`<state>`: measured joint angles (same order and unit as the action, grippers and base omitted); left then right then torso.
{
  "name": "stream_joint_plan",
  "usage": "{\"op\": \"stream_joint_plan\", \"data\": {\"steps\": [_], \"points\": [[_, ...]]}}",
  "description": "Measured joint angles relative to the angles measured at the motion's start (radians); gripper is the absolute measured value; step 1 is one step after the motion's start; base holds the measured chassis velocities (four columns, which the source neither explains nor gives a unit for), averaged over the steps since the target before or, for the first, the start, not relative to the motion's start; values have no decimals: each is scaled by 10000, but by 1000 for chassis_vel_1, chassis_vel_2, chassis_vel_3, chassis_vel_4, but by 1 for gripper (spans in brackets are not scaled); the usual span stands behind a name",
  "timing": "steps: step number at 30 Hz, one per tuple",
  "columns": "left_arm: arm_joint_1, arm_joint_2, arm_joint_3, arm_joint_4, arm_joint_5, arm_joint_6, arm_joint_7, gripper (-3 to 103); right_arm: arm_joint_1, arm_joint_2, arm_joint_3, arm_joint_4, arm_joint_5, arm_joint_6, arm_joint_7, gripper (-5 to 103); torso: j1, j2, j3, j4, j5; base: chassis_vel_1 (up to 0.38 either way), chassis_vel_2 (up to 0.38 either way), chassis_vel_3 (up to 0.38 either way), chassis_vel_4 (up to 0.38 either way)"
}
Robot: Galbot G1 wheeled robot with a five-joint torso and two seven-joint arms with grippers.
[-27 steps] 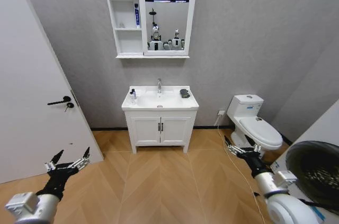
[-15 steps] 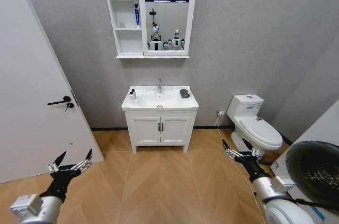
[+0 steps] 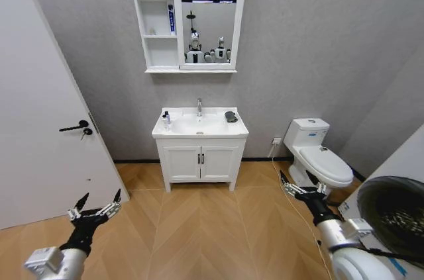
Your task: Move facial cleanser and shampoo from washbasin to cabinet, then wipe washbasin with towel.
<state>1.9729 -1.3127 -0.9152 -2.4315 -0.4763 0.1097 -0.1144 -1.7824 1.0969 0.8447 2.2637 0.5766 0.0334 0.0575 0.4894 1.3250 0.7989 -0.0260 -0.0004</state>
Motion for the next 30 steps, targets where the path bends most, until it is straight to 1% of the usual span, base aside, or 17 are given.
{"op": "stream_joint_plan", "data": {"steps": [4,7,10,11,13,15,17,18,28,30], "points": [[-44,-158,97,83,67,-55,1,100,-93,41,-78,36,-122,4,24,100,-1,1,-1,-4,0,-77,71,80,-75],[7,-172,113,103,72,-124,3,100,-134,71,-138,114,-161,-15,81,100,-1,1,-1,-1,1,-144,136,135,-168],[-60,-95,149,183,64,-136,3,100,-167,79,-228,180,-170,-76,145,100,2,0,1,1,0,-185,167,202,-204],[-113,-34,178,212,51,-138,-2,100,-171,80,-249,190,-194,-82,147,100,4,-1,1,-2,2,-224,235,218,-240],[-122,-6,199,218,44,-138,-6,100,-179,81,-251,205,-203,-82,147,100,5,-2,2,-1,-3,-224,231,242,-240],[-113,39,235,220,43,-138,-6,100,-192,80,-246,224,-206,-82,146,100,5,-1,2,-3,3,-264,231,268,-242],[-112,55,249,229,43,-139,-6,100,-194,64,-238,229,-206,-81,140,100,3,-1,1,-3,0,-253,235,278,-252],[-117,71,257,244,44,-140,-6,100,-192,44,-238,232,-206,-78,130,100,2,-1,1,0,0,-250,270,286,-283],[-173,132,265,349,16,-151,-13,100,-2,-105,-551,234,-214,-45,21,100,6,-3,2,-1,0,-322,332,331,-332],[-193,128,275,396,14,-153,-19,100,44,-121,-731,136,-306,175,-123,100,6,-2,2,-1,1,-339,354,355,-352]]}}
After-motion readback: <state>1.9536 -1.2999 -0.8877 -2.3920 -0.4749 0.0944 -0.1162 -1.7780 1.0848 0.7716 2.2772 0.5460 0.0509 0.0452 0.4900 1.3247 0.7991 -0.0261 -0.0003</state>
